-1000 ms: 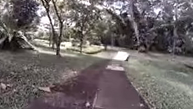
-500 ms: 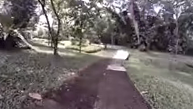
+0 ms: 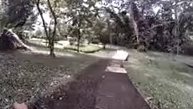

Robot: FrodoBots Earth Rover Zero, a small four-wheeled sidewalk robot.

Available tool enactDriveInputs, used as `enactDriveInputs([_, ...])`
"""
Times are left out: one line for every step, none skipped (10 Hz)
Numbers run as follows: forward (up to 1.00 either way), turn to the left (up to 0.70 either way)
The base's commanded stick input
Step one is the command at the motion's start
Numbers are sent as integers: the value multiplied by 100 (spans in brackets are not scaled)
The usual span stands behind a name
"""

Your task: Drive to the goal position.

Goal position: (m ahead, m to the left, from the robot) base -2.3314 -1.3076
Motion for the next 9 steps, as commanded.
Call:
enactDriveInputs([50, 0])
enactDriveInputs([50, 0])
enactDriveInputs([50, 0])
enactDriveInputs([50, 0])
enactDriveInputs([50, 0])
enactDriveInputs([50, -18])
enactDriveInputs([50, -45])
enactDriveInputs([50, 0])
enactDriveInputs([50, 0])
